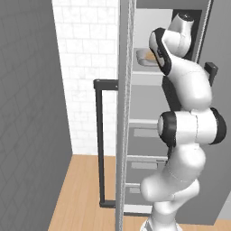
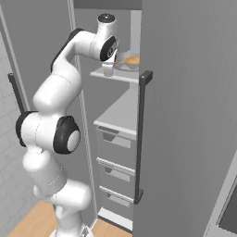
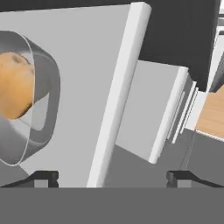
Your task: Take the meat container that has the shrimp and place it on the second highest rack of the freezer. Then take the vegetable container that has the squashs and place it on the highest rack of the freezer.
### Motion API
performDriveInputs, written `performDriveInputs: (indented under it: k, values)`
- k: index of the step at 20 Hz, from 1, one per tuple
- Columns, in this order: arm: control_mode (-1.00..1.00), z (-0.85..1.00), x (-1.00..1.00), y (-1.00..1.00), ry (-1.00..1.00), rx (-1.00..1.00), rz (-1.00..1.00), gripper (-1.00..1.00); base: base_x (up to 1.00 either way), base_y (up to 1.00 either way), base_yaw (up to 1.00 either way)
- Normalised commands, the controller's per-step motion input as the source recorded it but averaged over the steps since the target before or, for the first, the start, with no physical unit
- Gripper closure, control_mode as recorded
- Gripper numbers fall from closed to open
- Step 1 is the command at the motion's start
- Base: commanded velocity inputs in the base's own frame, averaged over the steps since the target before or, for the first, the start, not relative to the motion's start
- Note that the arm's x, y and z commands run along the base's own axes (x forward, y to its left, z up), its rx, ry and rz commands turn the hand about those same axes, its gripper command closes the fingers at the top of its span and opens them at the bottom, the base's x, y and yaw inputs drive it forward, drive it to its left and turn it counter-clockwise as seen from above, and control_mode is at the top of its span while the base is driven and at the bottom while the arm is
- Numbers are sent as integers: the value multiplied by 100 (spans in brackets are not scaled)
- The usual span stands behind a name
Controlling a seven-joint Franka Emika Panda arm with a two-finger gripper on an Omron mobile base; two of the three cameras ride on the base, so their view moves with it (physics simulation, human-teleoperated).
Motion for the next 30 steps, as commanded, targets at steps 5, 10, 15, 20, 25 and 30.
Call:
performDriveInputs:
  k: [5, 10, 15, 20, 25, 30]
  values:
    - [-100, -25, -100, 9, -3, -7, 5, -100, 0, 0, 0]
    - [-100, -3, -100, -13, 0, 0, 3, -100, 0, 0, 0]
    - [-100, -9, -100, -10, 3, 0, 0, -100, 0, 0, 0]
    - [-100, -24, -100, 0, 11, 0, -3, -100, 0, 0, 0]
    - [-100, -17, -48, 23, 7, 0, 4, -100, 0, 0, 0]
    - [100, 0, 0, 0, 0, 0, 0, -100, -92, -36, -19]
